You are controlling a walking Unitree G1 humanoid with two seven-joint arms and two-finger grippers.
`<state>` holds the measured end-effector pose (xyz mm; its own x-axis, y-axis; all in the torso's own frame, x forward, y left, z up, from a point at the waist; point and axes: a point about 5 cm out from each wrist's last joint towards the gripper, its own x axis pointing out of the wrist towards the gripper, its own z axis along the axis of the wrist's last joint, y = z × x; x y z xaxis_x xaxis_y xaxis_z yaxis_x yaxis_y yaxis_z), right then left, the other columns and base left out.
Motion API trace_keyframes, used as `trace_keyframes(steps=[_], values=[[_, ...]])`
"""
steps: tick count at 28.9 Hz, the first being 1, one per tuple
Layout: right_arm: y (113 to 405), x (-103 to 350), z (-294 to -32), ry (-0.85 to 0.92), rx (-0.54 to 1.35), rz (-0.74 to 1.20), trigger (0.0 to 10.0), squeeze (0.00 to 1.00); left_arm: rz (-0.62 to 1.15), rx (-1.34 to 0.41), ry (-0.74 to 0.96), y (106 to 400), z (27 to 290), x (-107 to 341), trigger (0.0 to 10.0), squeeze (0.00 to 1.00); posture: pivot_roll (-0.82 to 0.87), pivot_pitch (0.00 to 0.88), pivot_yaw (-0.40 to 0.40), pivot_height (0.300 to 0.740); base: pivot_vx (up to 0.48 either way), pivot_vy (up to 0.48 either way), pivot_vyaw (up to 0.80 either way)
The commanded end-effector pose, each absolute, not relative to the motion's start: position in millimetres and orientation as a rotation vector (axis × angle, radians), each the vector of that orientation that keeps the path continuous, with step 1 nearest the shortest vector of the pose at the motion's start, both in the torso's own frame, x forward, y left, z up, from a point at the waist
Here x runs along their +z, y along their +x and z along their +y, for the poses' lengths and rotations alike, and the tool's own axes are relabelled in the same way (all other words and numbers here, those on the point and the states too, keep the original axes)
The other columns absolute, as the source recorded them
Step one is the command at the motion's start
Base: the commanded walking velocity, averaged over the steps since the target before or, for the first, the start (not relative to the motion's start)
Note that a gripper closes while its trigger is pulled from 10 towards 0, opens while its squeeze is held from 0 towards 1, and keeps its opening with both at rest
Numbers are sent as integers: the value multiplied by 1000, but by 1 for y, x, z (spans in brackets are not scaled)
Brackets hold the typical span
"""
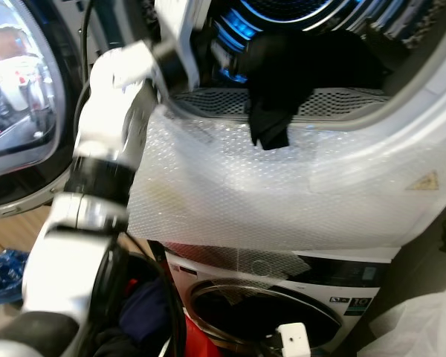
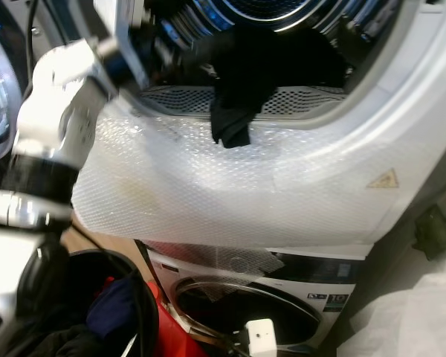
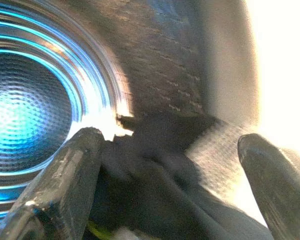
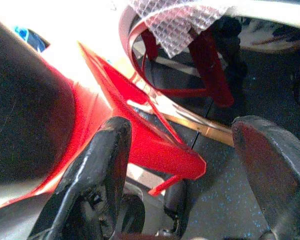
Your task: Clothes washing
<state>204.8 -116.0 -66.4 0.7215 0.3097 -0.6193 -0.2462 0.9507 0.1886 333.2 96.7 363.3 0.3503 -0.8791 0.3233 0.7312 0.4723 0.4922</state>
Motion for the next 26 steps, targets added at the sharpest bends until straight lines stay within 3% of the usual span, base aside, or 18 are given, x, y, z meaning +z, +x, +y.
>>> trace_keyframes(steps=[1,4,8,14,17,23,26], values=[[201,-69,-110,98,322,725,10000,0,-600,-1214,335,313,84,359,10000,0,86,0,97,740,0,0,0],[201,-69,-109,94,332,727,10000,0,-555,-1295,353,295,81,345,10000,0,97,0,93,740,0,0,0],[204,-68,-114,96,309,721,10000,0,-526,-1250,443,280,76,330,10000,0,94,0,94,740,0,0,0],[201,-70,-123,65,267,738,10000,0,-470,-1106,392,270,60,296,10000,0,102,0,93,740,0,0,0],[200,-72,-135,33,198,749,10000,0,-466,-1049,348,267,51,288,10000,0,105,0,93,740,0,0,0],[199,-71,-190,-83,-122,753,10000,0,-448,-871,253,258,48,277,10000,0,120,0,80,740,0,0,0],[197,-70,-197,-98,-159,757,10000,0,-442,-870,252,254,46,273,10000,0,124,0,77,740,0,0,0]])
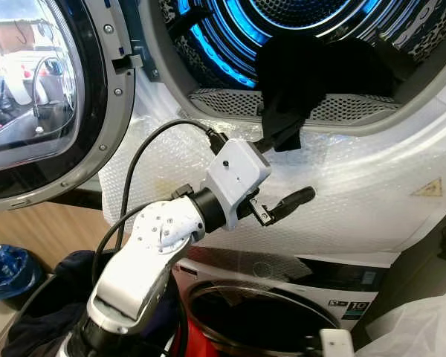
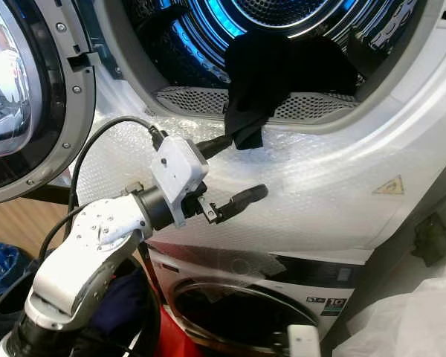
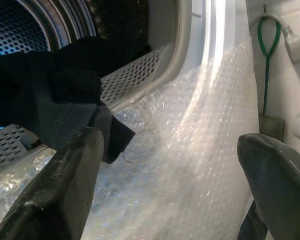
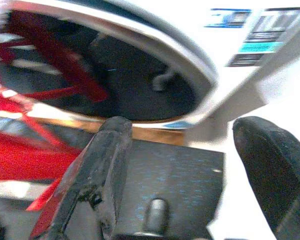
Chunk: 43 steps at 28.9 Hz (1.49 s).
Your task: Clothes washing
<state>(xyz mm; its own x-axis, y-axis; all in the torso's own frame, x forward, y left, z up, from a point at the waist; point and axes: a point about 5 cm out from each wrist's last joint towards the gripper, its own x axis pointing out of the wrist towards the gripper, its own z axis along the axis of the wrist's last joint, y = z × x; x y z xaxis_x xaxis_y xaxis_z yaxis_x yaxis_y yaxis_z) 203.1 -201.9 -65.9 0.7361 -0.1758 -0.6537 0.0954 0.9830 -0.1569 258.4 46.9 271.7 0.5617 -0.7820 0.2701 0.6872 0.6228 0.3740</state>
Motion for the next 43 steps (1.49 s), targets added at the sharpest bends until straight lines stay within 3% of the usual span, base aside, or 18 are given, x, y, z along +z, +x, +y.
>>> trace_keyframes(steps=[1,15,20,29,30,33,34,35,37,38,39,40,41,42,43], values=[[196,-71,-200,-74,-183,761,10000,0,-430,-855,235,253,46,270,10000,0,124,0,77,740,0,0,0],[154,-91,-206,-144,-221,917,10000,0,-397,-634,113,245,58,258,10000,0,151,0,53,740,0,0,0],[159,-90,-200,-151,-192,909,10000,0,-393,-657,-46,256,53,256,10000,0,150,0,43,740,0,0,0],[172,-85,-194,-134,-176,868,10000,0,-371,-606,-44,285,57,251,10000,0,122,0,45,740,0,0,0],[171,-85,-194,-135,-174,866,10000,0,-355,-602,-51,289,56,249,0,0,114,0,48,740,0,0,0],[170,-85,-195,-132,-177,868,10000,0,-343,-610,-43,291,54,247,0,0,113,0,48,740,0,0,0],[168,-86,-195,-133,-178,872,10000,0,-338,-623,-38,292,52,246,6314,0,114,0,48,740,0,0,0],[167,-87,-194,-135,-176,876,10000,0,-336,-647,-33,293,49,245,10000,0,113,0,49,740,0,0,0],[164,-88,-193,-135,-173,882,10000,0,-339,-690,-37,293,42,244,10000,0,115,0,49,740,0,0,0],[164,-88,-193,-134,-172,883,10000,0,-344,-701,-33,293,41,245,8549,0,111,0,51,740,0,0,0],[163,-88,-192,-133,-169,883,10000,0,-355,-715,-31,293,38,246,1412,0,107,0,52,740,0,0,0],[163,-89,-192,-132,-168,884,10000,0,-359,-719,-32,294,37,247,1412,0,107,0,52,740,0,0,0],[163,-89,-191,-131,-165,883,10000,0,-373,-745,-27,294,33,251,0,0,105,0,53,740,0,0,0],[163,-89,-191,-128,-164,881,10000,0,-385,-760,-12,294,31,253,4784,0,101,0,55,740,0,0,0],[163,-89,-190,-125,-164,880,10000,0,-392,-764,-4,294,30,254,4784,0,99,0,55,740,0,0,0]])
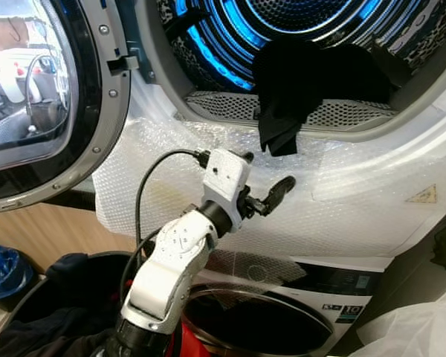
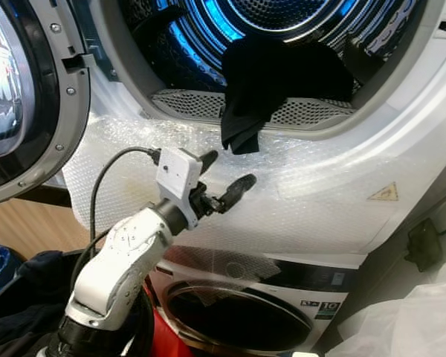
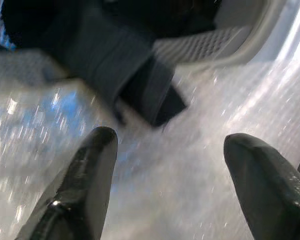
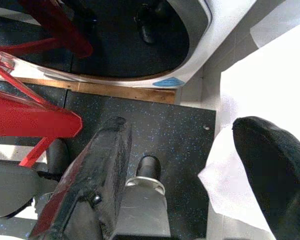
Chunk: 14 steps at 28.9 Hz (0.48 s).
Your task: Clothes washing
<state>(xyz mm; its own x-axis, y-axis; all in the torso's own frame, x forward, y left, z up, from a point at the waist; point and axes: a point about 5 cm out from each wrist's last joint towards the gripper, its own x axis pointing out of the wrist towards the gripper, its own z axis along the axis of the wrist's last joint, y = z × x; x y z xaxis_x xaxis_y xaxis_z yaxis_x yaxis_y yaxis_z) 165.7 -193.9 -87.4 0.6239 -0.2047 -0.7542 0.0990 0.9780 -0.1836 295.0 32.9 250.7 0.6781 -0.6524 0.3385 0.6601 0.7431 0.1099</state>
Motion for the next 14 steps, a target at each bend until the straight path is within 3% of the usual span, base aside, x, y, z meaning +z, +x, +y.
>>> trace_keyframes(steps=[1,14], values=[[163,-89,-190,-123,-163,878,10000,0,-402,-762,0,295,28,257,10000,0,96,0,57,740,0,0,0],[164,-89,-186,-112,-156,875,10000,0,-446,-740,-25,305,19,269,10000,0,90,0,68,740,0,0,0]])
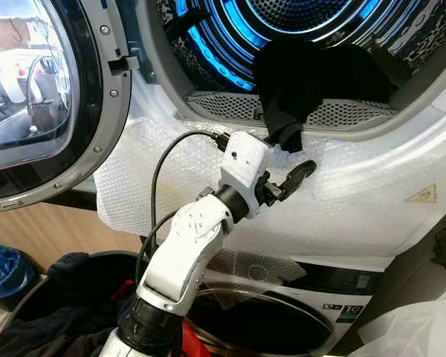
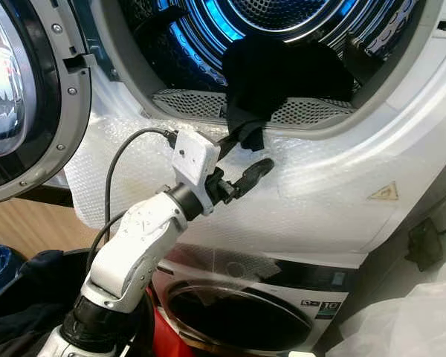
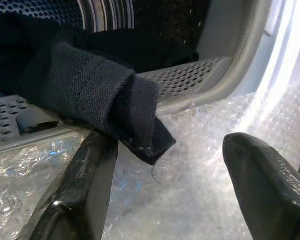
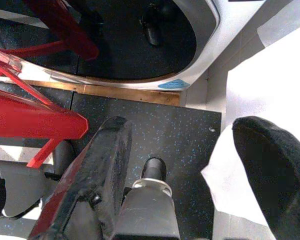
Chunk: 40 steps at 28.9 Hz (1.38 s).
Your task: Clothes washing
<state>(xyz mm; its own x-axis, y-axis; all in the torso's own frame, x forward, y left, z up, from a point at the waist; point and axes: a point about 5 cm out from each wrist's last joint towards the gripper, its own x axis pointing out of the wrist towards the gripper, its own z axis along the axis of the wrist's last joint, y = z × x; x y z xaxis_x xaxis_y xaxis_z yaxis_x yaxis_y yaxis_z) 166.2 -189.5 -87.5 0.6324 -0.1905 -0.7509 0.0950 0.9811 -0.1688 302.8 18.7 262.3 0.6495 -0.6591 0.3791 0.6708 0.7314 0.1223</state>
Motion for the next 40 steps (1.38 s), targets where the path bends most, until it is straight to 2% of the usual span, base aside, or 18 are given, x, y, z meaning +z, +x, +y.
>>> trace_keyframes(steps=[1,11,17,19,27,30,31,35,36,37,40], values=[[164,-89,-186,-111,-156,875,10000,0,-451,-744,-27,306,18,271,10000,0,90,0,68,740,0,0,0],[162,-90,-183,-111,-149,878,10000,0,-406,-906,-81,317,12,286,10000,0,76,0,76,740,0,0,0],[161,-90,-183,-107,-151,876,10000,0,-370,-1051,-67,320,16,301,10000,0,69,0,83,740,0,0,0],[160,-90,-183,-104,-153,878,10000,0,-386,-1119,-12,316,16,309,10000,0,65,0,84,740,0,0,0],[158,-91,-183,-102,-143,882,10000,0,-428,-1030,9,335,21,333,10000,0,52,0,85,740,0,0,0],[159,-91,-181,-98,-137,880,10000,0,-398,-981,21,355,31,340,10000,0,52,0,85,740,0,0,0],[159,-91,-181,-93,-134,878,10000,0,-362,-943,50,366,38,339,10000,0,36,0,92,740,0,0,0],[158,-91,-180,-86,-124,878,10000,0,-288,-899,81,380,48,336,10000,0,21,0,99,740,0,0,0],[158,-92,-180,-83,-122,879,10000,0,-232,-890,82,386,53,333,10000,0,19,0,102,740,0,0,0],[155,-93,-178,-72,-119,884,10000,0,-130,-841,156,398,63,326,10000,0,1,0,112,740,0,0,0],[152,-94,-177,-68,-117,886,10000,0,-128,-813,185,403,67,327,10000,0,-5,0,118,740,0,0,0]])
